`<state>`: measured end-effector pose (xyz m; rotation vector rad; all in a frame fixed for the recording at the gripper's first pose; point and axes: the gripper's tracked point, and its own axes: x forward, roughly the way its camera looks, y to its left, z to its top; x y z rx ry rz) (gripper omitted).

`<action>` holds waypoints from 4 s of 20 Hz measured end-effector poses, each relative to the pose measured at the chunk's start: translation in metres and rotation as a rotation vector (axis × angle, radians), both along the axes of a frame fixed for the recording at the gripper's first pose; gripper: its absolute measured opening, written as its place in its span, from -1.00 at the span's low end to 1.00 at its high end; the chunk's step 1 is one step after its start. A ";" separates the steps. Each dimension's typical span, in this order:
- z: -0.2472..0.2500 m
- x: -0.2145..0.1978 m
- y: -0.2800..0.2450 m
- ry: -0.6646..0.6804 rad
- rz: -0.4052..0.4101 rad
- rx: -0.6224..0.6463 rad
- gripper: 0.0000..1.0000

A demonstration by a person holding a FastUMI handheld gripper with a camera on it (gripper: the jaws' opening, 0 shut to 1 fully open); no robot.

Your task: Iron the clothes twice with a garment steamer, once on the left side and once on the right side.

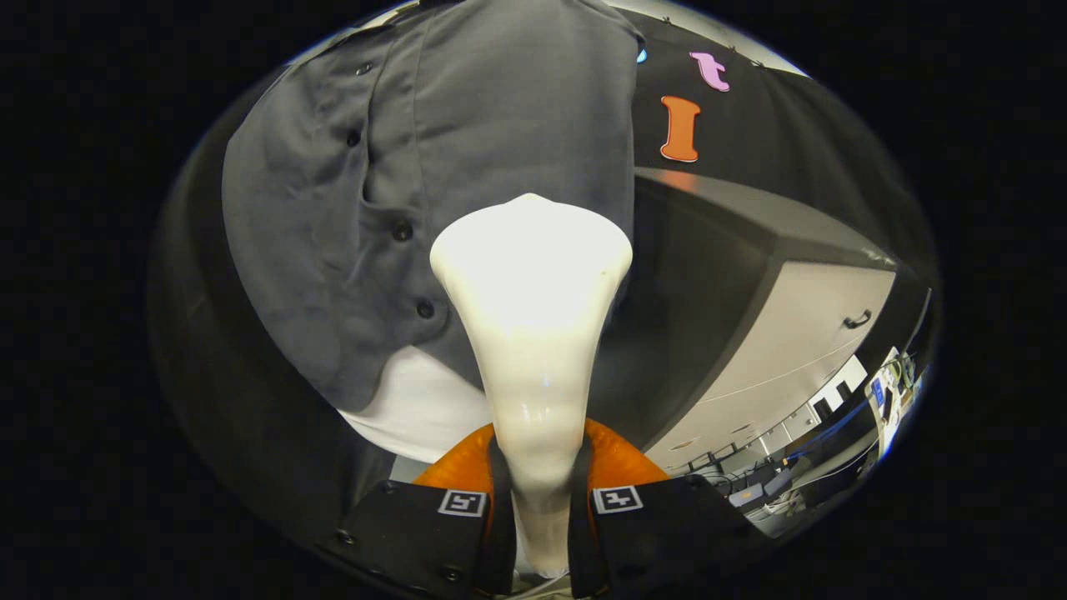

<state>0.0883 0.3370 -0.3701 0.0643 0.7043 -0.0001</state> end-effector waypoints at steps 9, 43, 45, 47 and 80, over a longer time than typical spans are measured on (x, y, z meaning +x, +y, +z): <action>0.153 0.024 0.031 -0.179 -0.035 0.025 -0.35; 0.180 0.101 0.230 -0.255 0.174 0.010 -0.35; 0.174 0.097 0.232 -0.250 0.180 0.013 -0.35; 0.163 0.095 0.233 -0.241 0.186 0.001 -0.35; -0.088 0.031 0.219 0.072 0.315 -0.015 -0.34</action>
